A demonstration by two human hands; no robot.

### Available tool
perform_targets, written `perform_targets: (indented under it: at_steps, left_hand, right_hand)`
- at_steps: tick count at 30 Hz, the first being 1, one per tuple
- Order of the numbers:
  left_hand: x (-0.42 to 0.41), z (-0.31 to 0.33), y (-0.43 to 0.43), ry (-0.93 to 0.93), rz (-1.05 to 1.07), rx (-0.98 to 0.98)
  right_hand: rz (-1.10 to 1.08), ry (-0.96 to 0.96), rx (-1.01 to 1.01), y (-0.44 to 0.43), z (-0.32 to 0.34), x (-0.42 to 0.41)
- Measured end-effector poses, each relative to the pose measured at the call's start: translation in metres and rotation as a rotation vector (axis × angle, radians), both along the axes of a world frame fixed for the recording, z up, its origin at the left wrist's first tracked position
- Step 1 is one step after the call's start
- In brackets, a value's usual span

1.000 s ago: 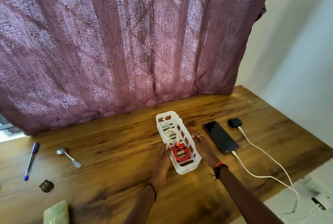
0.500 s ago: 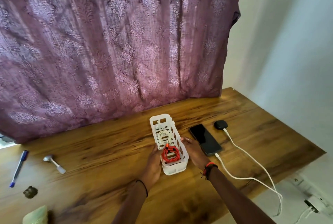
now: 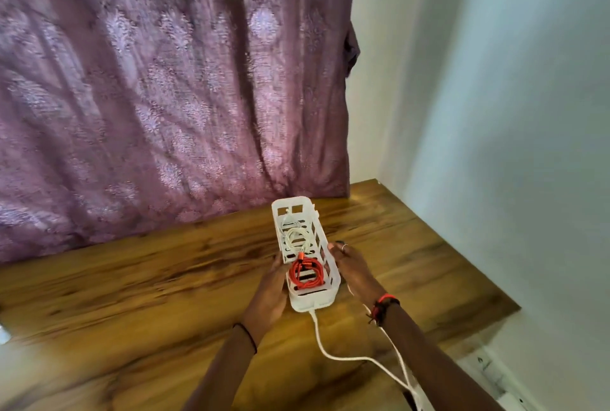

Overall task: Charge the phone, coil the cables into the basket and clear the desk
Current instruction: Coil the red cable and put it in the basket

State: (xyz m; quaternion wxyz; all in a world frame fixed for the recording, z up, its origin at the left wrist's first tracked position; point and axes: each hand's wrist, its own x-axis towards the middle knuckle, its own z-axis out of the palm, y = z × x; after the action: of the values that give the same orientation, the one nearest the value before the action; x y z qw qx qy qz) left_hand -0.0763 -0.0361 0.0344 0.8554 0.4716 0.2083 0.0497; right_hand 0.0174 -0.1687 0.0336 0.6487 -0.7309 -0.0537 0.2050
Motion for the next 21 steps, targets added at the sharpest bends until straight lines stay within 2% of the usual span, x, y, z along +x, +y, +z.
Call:
perform_targets:
  at_steps: [2, 7, 10, 21]
  left_hand:
    - [0.017, -0.001, -0.018, -0.006, -0.018, -0.007]
    - [0.058, -0.006, -0.062, 0.005, -0.109, 0.001]
    - [0.085, -0.011, -0.084, 0.034, -0.139, -0.019]
    - [0.184, -0.030, -0.125, 0.091, -0.261, 0.010]
  right_hand:
    - [-0.026, -0.011, 0.013, -0.022, 0.003, 0.010]
    - [-0.043, -0.098, -0.145, -0.077, 0.003, 0.045]
    - [-0.066, -0.081, -0.132, -0.102, -0.001, 0.065]
    - [-0.156, -0.109, -0.247, -0.147, -0.007, 0.150]
